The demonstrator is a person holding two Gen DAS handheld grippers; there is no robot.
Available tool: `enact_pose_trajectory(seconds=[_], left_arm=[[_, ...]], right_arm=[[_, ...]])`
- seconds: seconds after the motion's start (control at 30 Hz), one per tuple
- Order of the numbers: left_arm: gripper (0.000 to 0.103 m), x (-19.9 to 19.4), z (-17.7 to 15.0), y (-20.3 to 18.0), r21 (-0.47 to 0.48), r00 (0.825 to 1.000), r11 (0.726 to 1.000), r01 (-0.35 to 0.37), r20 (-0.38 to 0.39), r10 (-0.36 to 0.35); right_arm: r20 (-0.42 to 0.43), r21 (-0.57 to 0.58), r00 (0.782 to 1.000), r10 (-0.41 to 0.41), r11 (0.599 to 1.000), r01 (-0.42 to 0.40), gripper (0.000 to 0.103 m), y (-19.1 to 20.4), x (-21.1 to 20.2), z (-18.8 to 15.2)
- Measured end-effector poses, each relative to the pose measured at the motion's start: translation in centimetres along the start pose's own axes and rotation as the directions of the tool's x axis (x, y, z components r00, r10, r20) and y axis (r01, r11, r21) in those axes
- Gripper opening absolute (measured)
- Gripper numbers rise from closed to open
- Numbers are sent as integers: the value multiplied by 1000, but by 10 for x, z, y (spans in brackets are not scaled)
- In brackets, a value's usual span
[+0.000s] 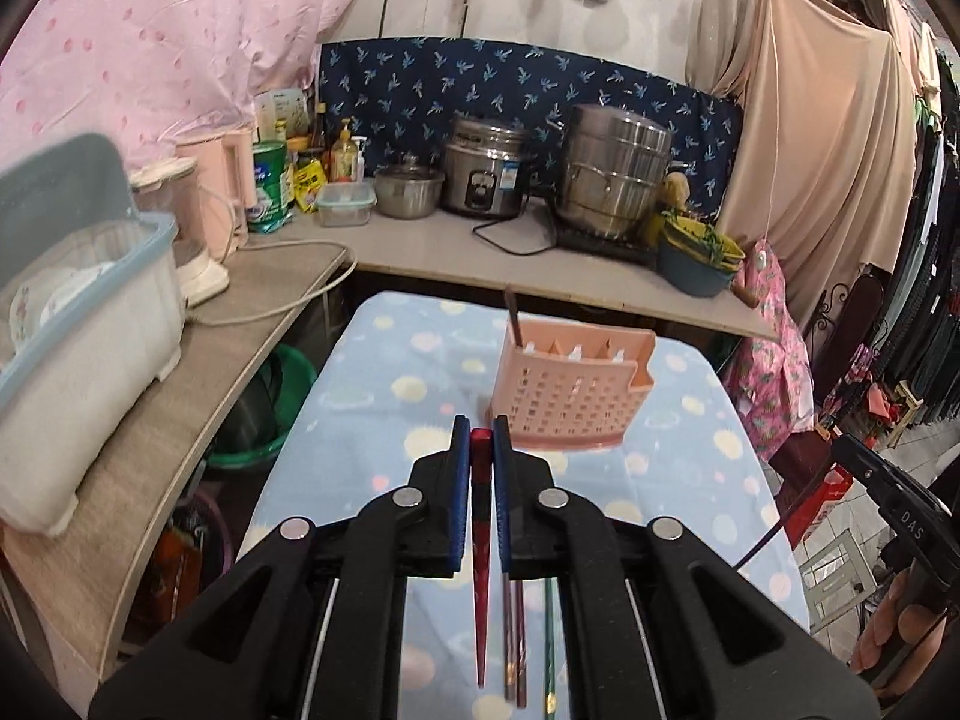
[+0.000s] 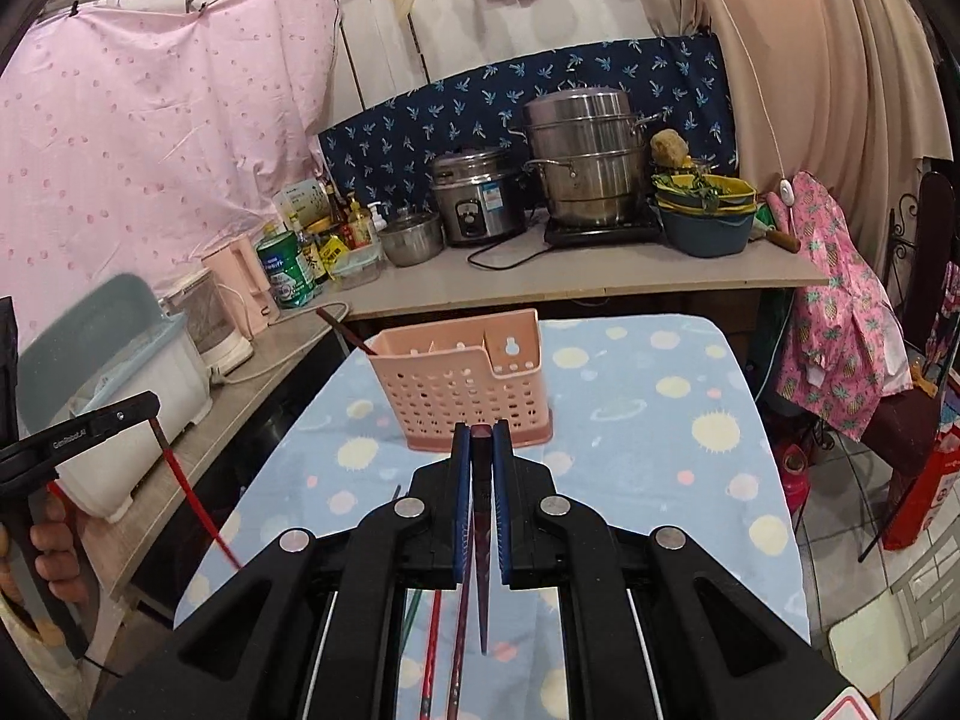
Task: Organize utensils
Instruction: 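Carry the red chopstick with the left tool above the pink holder, then open the left tool to drop the red chopstick into the holder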
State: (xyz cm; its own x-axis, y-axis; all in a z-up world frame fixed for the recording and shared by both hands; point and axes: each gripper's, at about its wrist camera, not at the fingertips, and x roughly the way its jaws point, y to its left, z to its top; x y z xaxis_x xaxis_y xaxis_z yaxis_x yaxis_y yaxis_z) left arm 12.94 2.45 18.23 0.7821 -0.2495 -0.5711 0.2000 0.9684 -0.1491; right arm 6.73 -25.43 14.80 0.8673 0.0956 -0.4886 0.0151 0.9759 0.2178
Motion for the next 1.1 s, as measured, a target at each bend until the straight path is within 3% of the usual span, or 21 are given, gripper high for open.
enact_pose_trajectory(seconds=[0.2, 0.37, 0.53, 0.63, 0.77, 1.1], left_arm=[[7, 4, 51, -25, 18, 994, 997, 70, 77, -71], [7, 9, 106, -47, 20, 978, 995, 100, 180, -102], [7, 25, 153, -59, 22, 963, 995, 95, 252, -97], [7, 42, 166, -63, 22, 962, 997, 73, 261, -76], [7, 73, 170, -63, 21, 966, 1000, 15, 259, -20], [7, 130, 152, -51, -7, 985, 1000, 18, 170, -17]], right_arm=[[90, 27, 995, 42, 999, -45, 7, 2, 7, 52], [180, 33, 982, 61, 997, -68, 7, 9, 23, 107], [249, 55, 967, 56, 996, -71, 7, 12, 47, 159], [259, 66, 964, 50, 995, -70, 7, 12, 66, 177], [227, 77, 973, 51, 995, -70, 7, 8, 99, 181], [116, 107, 993, 36, 993, -49, 7, -8, 159, 150]])
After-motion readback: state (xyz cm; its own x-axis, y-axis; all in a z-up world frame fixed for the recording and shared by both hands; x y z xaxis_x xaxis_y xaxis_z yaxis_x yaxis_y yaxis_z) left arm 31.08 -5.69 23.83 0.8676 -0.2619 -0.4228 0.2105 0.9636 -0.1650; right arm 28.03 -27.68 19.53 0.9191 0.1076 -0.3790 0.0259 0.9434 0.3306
